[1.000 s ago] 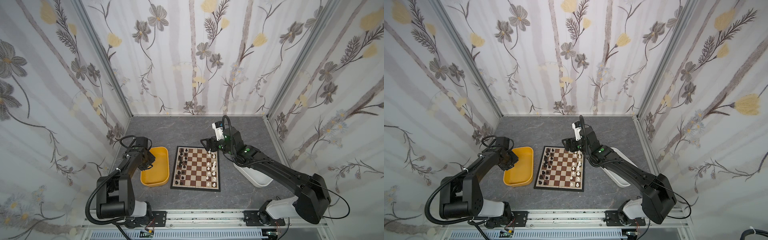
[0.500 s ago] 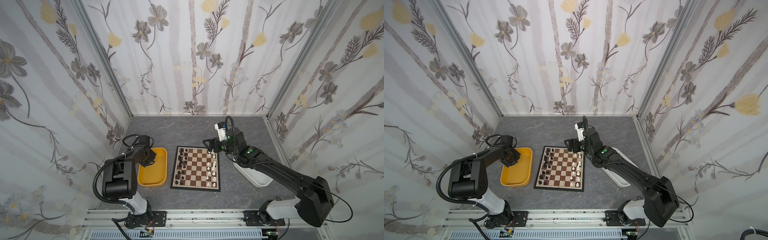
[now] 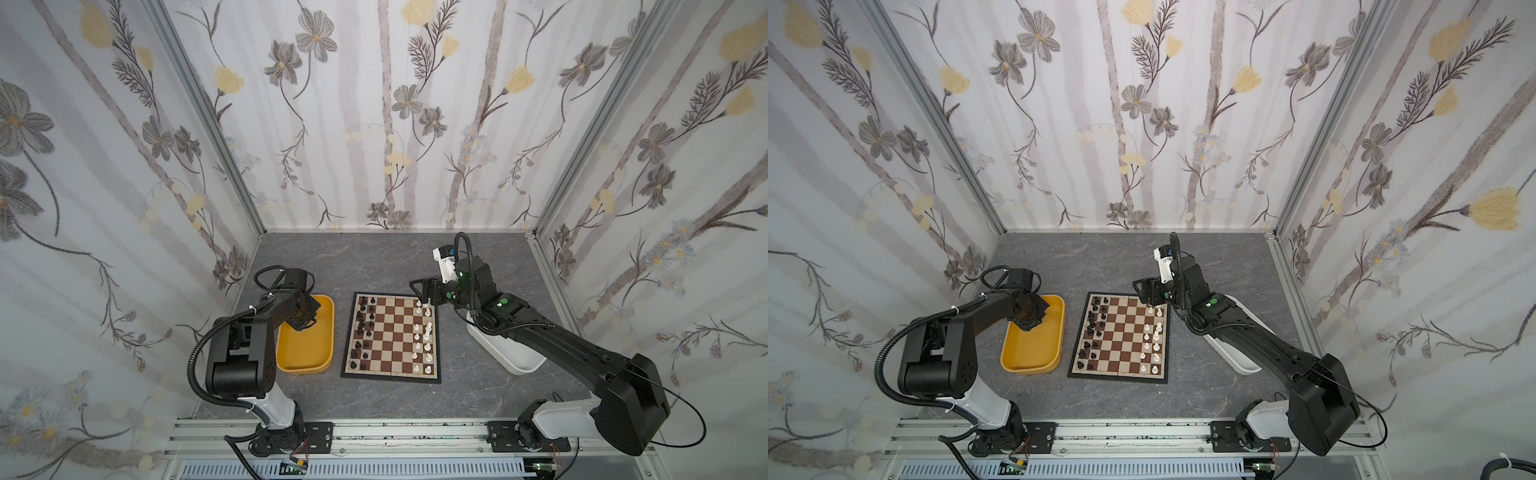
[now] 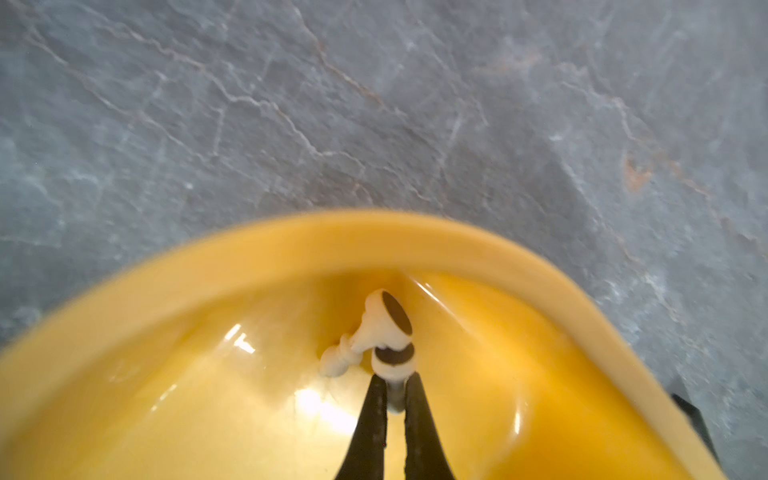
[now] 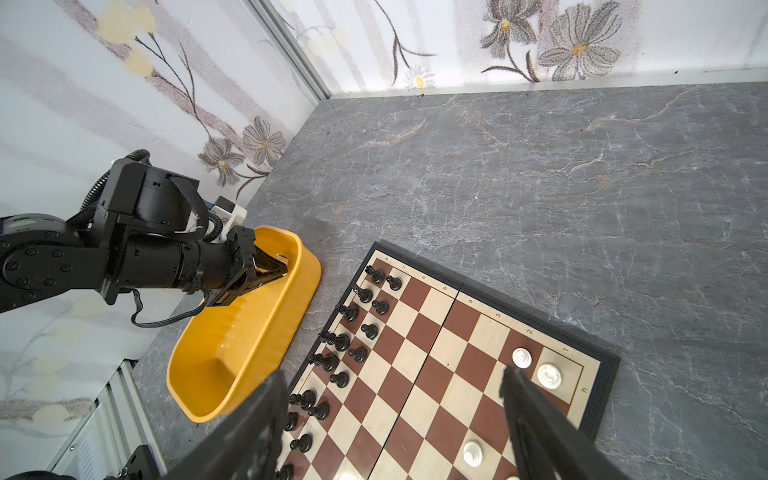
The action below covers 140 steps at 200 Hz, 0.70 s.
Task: Set up the chess pieces on the board
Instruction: 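Close the left gripper on a white pawn in the tray and lift it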
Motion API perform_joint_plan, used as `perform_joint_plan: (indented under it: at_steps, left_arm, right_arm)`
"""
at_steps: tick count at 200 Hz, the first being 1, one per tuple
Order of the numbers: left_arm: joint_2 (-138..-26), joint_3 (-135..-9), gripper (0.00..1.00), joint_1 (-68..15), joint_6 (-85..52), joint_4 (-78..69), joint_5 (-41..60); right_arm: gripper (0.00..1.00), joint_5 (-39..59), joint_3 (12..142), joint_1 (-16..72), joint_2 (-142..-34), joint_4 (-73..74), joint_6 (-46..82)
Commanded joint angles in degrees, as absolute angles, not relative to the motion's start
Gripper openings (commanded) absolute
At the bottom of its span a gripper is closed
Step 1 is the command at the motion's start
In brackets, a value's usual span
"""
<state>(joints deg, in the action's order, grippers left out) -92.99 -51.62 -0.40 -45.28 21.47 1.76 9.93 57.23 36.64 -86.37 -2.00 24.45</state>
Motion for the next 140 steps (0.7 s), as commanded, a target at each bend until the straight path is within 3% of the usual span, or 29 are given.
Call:
perform_joint_plan:
  at_steps: [1, 39, 71, 140]
  left_arm:
    - [-92.19, -51.60, 0.00, -1.42, -47.64, 24.22, 2.07]
    - [-92.04, -48.74, 0.00, -3.22, -53.18, 21.07, 5.95]
    - [-94.52, -49.38, 0.00, -3.98, -52.49, 23.10, 3.41]
    - [-96.37, -52.09, 0.32, -4.05, -50.24, 26.10, 0.62]
  right_arm:
    - [0.80, 11.34, 56.66, 36.53, -86.26, 0.94, 25.14]
    - [0.79, 13.33, 55.46, 36.17, -86.73, 3.02, 26.48]
    - [0.78, 13.89, 55.37, 36.16, -86.67, 2.83, 26.67]
    - [0.79, 13.62, 54.32, 35.73, -85.52, 2.81, 27.23]
